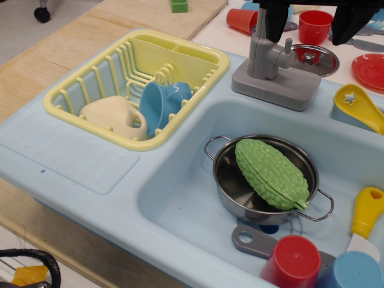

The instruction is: Turn lever vertical to front

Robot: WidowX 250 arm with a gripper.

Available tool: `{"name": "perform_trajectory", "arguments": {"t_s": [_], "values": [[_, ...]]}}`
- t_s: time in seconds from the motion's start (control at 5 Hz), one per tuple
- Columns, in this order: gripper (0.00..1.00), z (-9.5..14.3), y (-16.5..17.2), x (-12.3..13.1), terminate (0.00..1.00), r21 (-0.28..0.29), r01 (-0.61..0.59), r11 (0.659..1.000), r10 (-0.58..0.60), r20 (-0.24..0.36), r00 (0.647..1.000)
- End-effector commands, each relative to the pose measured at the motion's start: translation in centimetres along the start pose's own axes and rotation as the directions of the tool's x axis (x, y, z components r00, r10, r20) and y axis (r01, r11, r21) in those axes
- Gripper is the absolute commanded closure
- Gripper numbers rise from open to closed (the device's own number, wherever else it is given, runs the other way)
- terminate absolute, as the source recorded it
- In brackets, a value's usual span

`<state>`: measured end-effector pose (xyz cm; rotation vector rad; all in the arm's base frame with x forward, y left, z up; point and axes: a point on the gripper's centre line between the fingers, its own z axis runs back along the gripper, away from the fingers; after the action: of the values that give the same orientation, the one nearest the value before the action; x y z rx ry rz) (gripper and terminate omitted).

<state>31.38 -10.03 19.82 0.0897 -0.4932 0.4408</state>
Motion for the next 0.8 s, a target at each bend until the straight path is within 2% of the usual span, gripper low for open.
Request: {"name": "perform_trajectory", "arguments": {"t_s": [0.0,0.6], "values": [[0.0,0.0,0.0,0.0,0.0,0.0,0.0,1.0,0.0,0.0,1.0],[0.0,-1.3,-0.4,1.5,0.0,0.003,0.026,1.0,-0.026,0.0,1.0]]}}
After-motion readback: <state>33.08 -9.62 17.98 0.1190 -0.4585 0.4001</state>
